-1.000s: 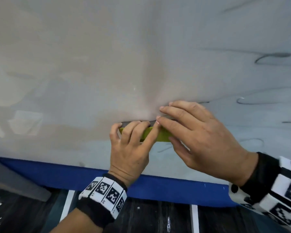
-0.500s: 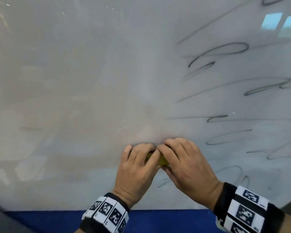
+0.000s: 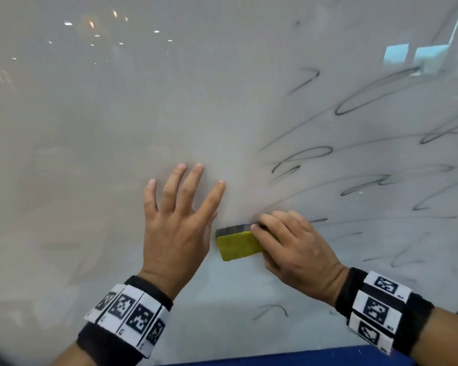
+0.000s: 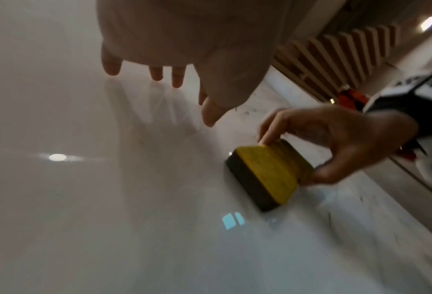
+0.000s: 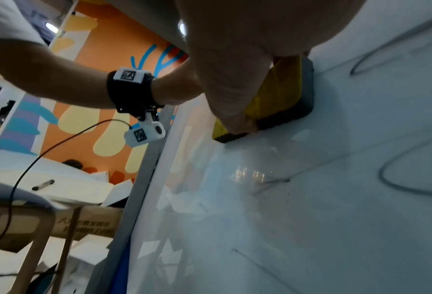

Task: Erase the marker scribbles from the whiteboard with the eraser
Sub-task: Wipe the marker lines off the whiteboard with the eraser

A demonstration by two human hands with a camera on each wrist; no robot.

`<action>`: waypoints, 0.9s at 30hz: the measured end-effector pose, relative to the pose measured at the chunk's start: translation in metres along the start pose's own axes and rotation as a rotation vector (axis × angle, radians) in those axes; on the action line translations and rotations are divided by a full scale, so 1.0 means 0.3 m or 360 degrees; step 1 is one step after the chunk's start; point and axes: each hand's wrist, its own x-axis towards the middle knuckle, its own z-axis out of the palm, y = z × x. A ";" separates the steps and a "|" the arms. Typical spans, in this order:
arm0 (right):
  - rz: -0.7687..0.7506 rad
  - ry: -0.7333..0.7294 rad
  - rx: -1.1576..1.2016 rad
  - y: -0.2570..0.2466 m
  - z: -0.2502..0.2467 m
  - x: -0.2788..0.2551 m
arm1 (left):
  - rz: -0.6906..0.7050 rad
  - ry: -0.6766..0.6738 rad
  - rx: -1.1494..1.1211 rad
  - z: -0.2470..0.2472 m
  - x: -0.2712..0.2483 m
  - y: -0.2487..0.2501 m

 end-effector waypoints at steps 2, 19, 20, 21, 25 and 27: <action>-0.0068 -0.0023 -0.0006 -0.001 -0.002 0.014 | 0.0033 -0.0043 0.0076 -0.003 0.003 -0.008; 0.0105 0.0158 -0.0150 0.148 -0.190 0.209 | 0.0087 -0.0409 0.0194 -0.124 0.197 -0.024; 0.0028 0.0109 -0.0153 0.147 -0.191 0.211 | 0.0094 -0.0402 0.0204 -0.123 0.197 -0.025; -0.0055 0.0064 -0.0156 0.154 -0.199 0.217 | 0.0101 -0.0402 0.0212 -0.123 0.197 -0.027; 0.0180 0.0200 -0.0127 0.222 -0.260 0.273 | 0.0096 -0.0406 0.0227 -0.119 0.193 -0.032; 0.0330 0.0281 -0.0113 0.205 -0.261 0.277 | 0.0091 -0.0405 0.0230 -0.120 0.195 -0.029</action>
